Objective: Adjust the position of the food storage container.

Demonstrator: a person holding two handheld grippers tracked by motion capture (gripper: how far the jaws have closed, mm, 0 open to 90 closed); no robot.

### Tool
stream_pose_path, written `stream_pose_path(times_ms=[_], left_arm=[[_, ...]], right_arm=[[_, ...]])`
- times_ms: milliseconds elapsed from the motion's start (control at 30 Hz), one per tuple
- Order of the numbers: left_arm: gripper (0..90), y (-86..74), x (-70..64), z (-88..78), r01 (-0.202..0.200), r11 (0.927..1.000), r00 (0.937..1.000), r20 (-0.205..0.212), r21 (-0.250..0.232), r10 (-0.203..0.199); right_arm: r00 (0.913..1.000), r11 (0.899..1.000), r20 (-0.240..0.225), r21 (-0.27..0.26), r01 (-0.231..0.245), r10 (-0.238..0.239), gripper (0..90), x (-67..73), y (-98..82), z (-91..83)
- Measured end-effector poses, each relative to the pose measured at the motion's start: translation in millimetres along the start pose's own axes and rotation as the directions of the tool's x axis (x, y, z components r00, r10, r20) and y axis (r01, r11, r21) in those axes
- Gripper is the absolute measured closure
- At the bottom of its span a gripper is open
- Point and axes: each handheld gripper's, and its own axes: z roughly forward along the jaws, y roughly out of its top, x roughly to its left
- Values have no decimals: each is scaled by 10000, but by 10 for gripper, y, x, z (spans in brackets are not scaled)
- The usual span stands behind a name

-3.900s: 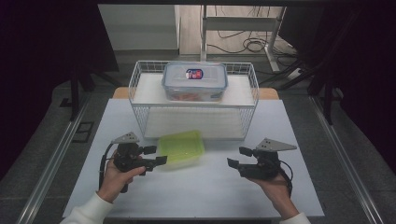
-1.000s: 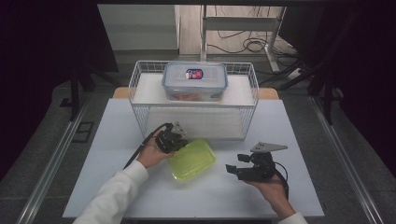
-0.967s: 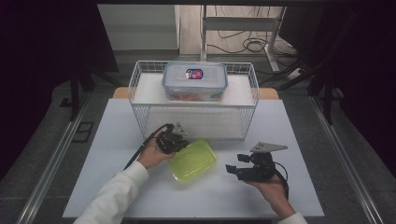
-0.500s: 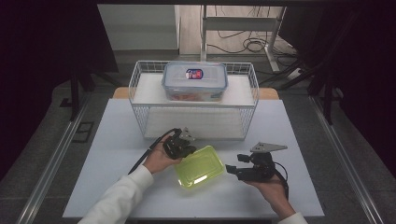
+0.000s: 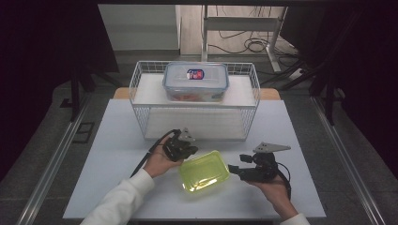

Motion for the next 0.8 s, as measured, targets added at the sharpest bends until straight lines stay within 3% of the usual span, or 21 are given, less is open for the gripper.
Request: stream_pose_path(times_ms=[67,133,167,200,267,333,367,600,800], left_arm=[[895,-68,28,-158,611,9978,9979,-206,-268,-617],[821,-163,43,-317,1280,9903,9907,-392,-543,-1302],[750,-232,33,-407,1783,9815,9815,-583,-695,-1824],[669,-275,36,-455,1943,9776,9779,-624,-804,-1995],[542,-386,35,-567,2530,9635,9634,-683,-871,-2592],[430,-489,34,-649,3117,9454,9472,-483,-947,-3171],[394,-535,29,-685,3289,9397,9421,-359,-934,-3333],[294,-804,-98,-870,3638,9285,9311,-6,-741,-3649],[262,-941,-168,-872,3747,9255,9270,63,-547,-3749]], right_arm=[[10000,10000,31,-25,-44,44,293,-4,2,-14],[10000,10000,57,-58,-70,70,299,-9,3,-25],[10000,10000,81,-85,-50,51,307,-12,4,-29],[9999,10000,102,-75,-25,26,325,-18,9,-35],[9999,10000,143,-22,-2,2,340,-22,25,-38],[9998,10000,180,43,49,-50,387,-25,53,-31],[9998,9999,164,64,99,-100,405,-29,71,-21],[9965,9949,73,583,829,-834,671,-49,311,179],[9857,9773,7,1302,1670,-1685,818,1,542,473]])
